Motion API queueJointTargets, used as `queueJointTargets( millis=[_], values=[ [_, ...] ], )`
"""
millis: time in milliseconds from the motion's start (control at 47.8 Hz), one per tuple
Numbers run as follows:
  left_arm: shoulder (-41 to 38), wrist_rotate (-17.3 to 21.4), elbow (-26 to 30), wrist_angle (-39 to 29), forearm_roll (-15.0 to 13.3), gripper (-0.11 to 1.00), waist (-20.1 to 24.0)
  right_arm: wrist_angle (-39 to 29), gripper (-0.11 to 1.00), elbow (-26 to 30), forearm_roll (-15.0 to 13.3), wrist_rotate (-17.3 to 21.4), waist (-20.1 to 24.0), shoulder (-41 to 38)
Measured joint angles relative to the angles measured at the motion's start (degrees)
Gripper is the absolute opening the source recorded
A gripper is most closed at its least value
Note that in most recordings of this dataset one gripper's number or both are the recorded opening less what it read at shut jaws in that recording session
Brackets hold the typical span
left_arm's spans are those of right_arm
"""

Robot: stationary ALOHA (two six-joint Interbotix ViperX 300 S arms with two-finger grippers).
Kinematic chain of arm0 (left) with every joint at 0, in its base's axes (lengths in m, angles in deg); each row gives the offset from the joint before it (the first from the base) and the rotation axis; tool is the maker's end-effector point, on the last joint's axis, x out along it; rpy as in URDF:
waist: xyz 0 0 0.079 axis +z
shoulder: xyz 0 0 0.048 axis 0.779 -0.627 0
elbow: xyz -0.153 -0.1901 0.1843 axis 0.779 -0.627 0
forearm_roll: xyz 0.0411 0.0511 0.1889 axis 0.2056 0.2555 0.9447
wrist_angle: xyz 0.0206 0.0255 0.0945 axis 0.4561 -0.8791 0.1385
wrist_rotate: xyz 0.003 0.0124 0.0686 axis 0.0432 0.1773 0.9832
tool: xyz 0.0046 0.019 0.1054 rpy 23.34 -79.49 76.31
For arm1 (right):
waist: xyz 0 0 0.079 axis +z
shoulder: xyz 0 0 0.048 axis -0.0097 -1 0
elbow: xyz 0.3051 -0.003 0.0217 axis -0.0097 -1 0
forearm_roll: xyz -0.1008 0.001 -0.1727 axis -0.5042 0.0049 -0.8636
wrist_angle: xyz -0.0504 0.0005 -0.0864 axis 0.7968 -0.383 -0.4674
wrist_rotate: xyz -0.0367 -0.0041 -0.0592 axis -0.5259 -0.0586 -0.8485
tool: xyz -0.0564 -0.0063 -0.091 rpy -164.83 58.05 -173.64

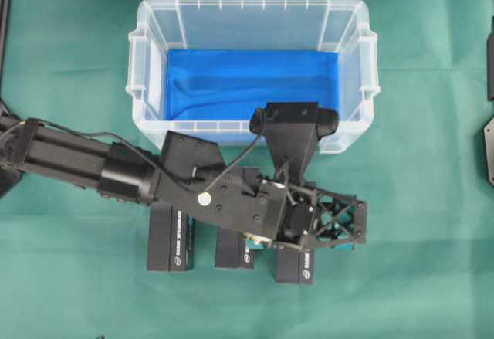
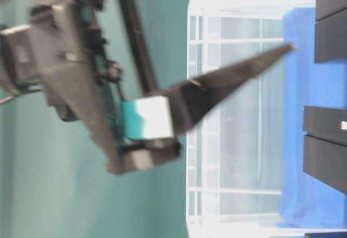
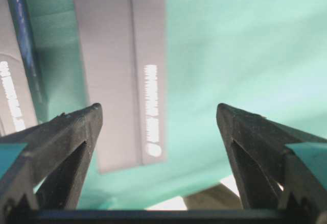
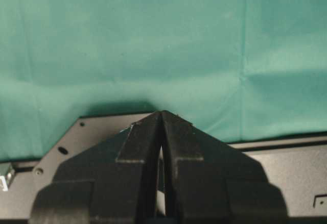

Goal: Take the box out of the case with the left arm.
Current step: 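Lower the box onto the cloth right of the others and release, then withdraw the open left gripper to the left side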

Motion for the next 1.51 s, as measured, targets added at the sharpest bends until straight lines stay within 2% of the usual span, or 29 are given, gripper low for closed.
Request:
queueJointTargets(
  millis=[314,711,941,1088,1297,1506],
  values=[
    [-0.44,2.81,7.73,-7.47,0.00,0.92,0.35,0.00,0.03,0.00,0.00,0.00,0.00,0.00],
    [-0.79,3.16,6.94,-9.32,-0.35,0.92,0.35,-0.09,0.03,0.00,0.00,0.00,0.00,0.00],
    [0.88,3.08,2.64,-11.16,-0.88,0.91,-1.32,-0.09,0.03,0.00,0.00,0.00,0.00,0.09],
    [4.83,2.81,-1.41,-13.97,-1.14,0.91,-2.46,0.00,0.03,0.00,0.00,0.00,0.00,0.00],
    [12.22,1.93,-9.58,-14.50,-1.14,0.91,-3.43,-0.09,0.03,0.00,0.00,0.00,0.00,0.09],
    [21.53,-3.52,-20.04,-14.50,-1.23,0.91,-5.36,-0.26,0.03,0.09,0.00,0.00,0.00,0.09]
  ],
)
